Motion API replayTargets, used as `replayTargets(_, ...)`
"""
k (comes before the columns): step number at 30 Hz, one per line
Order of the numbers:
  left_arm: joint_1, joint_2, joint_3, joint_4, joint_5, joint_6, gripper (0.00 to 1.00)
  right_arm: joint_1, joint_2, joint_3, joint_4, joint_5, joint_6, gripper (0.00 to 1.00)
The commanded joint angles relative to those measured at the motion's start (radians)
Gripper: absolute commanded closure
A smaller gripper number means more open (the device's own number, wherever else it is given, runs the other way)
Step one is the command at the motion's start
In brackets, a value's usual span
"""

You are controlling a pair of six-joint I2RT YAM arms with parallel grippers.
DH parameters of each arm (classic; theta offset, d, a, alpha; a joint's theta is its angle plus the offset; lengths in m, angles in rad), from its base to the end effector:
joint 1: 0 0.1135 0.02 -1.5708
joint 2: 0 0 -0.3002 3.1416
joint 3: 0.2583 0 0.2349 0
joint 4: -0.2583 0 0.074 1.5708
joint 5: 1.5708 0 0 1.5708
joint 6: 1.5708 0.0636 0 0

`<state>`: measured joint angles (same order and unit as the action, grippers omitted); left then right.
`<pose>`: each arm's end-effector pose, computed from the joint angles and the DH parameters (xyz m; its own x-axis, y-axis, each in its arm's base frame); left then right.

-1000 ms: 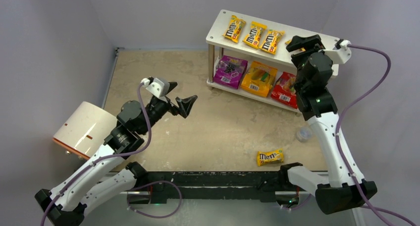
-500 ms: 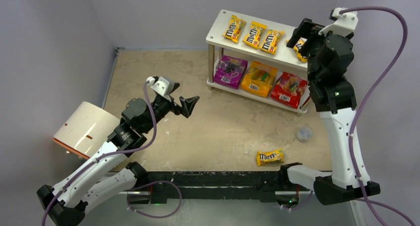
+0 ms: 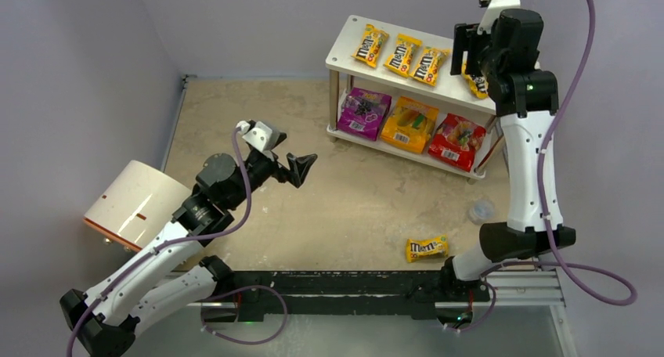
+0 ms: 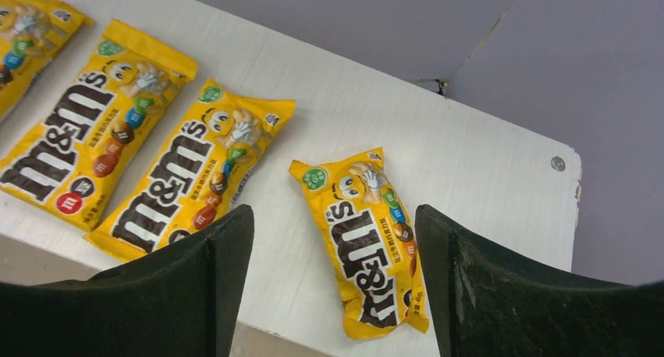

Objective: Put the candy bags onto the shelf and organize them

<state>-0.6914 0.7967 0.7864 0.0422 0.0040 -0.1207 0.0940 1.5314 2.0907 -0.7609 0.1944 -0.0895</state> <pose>0.1349 -0.1120 0.3902 -0.0527 -0.1126 -0.9922 0.6390 0.7598 -0.1202 0.3023 0.0162 0.5575 -0.2072 -0.1076 -0.9724 0.0781 0.9889 -0.1261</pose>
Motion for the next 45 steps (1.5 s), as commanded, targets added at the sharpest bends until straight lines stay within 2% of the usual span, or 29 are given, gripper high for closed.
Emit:
replayTargets(1, -0.002, 0.002, 0.022, 0.025, 0.025, -0.008, 0.00, -0.066, 0.009, 0.045, -0.067, -0.071, -0.015, 0.25)
replayTargets(8, -0.001, 0.010, 0.025, 0.025, 0.031, -0.007, 0.00, -0.189, 0.002, -0.030, -0.030, -0.190, 0.003, 0.31)
replayTargets(15, 0.000, 0.011, 0.023, 0.028, 0.040, -0.013, 0.00, -0.222, 0.018, -0.079, -0.028, -0.256, 0.062, 0.38)
replayTargets(22, -0.001, 0.023, 0.022, 0.031, 0.036, -0.015, 0.00, -0.224, -0.022, -0.144, 0.023, -0.347, 0.216, 0.37)
replayTargets(27, -0.001, 0.027, 0.025, 0.027, 0.037, -0.014, 0.00, -0.224, -0.048, -0.214, 0.059, -0.332, 0.262, 0.49)
replayTargets(30, -0.001, 0.026, 0.024, 0.028, 0.036, -0.013, 0.00, -0.224, -0.047, -0.220, 0.059, -0.329, 0.288, 0.60)
replayTargets(35, -0.001, 0.032, 0.025, 0.031, 0.036, -0.013, 0.00, -0.224, -0.084, -0.281, 0.141, -0.340, 0.387, 0.65)
replayTargets(38, 0.000, 0.040, 0.028, 0.030, 0.037, -0.014, 0.00, -0.224, -0.123, -0.350, 0.224, -0.318, 0.464, 0.72)
replayTargets(45, -0.001, 0.042, 0.033, 0.020, 0.031, -0.016, 0.00, -0.223, -0.199, -0.501, 0.410, -0.318, 0.675, 0.74)
